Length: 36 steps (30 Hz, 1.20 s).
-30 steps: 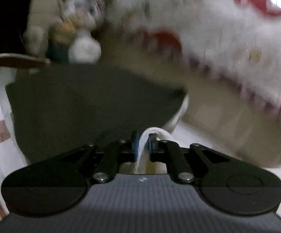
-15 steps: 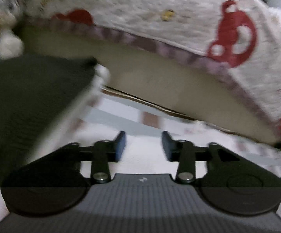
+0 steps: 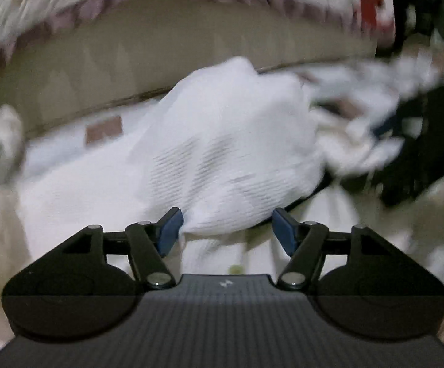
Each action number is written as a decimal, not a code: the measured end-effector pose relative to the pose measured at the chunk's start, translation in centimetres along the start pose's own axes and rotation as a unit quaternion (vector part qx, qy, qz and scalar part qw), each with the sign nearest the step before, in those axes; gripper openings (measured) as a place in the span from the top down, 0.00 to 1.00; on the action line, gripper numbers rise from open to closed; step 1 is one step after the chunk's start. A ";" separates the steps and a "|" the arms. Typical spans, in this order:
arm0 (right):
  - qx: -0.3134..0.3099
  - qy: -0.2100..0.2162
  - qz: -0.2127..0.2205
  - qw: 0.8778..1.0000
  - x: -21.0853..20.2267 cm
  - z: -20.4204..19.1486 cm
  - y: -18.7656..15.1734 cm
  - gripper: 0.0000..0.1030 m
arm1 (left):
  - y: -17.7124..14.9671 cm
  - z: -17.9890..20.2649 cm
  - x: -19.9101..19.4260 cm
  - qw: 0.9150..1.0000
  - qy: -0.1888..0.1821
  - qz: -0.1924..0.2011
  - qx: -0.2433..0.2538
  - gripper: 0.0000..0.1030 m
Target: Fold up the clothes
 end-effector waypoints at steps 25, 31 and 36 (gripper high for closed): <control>0.088 -0.207 0.199 0.954 -13.1 13.6 7.3 0.95 | 16.1 -17.2 -12.8 0.943 0.222 0.228 -0.094 0.87; 0.129 -0.249 0.145 0.949 -11.1 19.3 10.1 0.71 | 15.0 -15.7 -5.0 0.964 0.181 0.132 -0.144 0.36; 0.204 -0.178 0.009 0.962 -2.3 21.7 5.8 0.52 | 5.3 -10.9 -1.5 0.959 0.082 0.047 -0.267 0.36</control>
Point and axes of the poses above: each gripper's, at about its wrist camera, not at the fingertips, and x roughly the way its jaws point, z to its right, y to its top, the point moved 4 cm from there along x, roughly the way its jaws point, and after that the axes turned 13 degrees about -y, right-handed, at the moved point
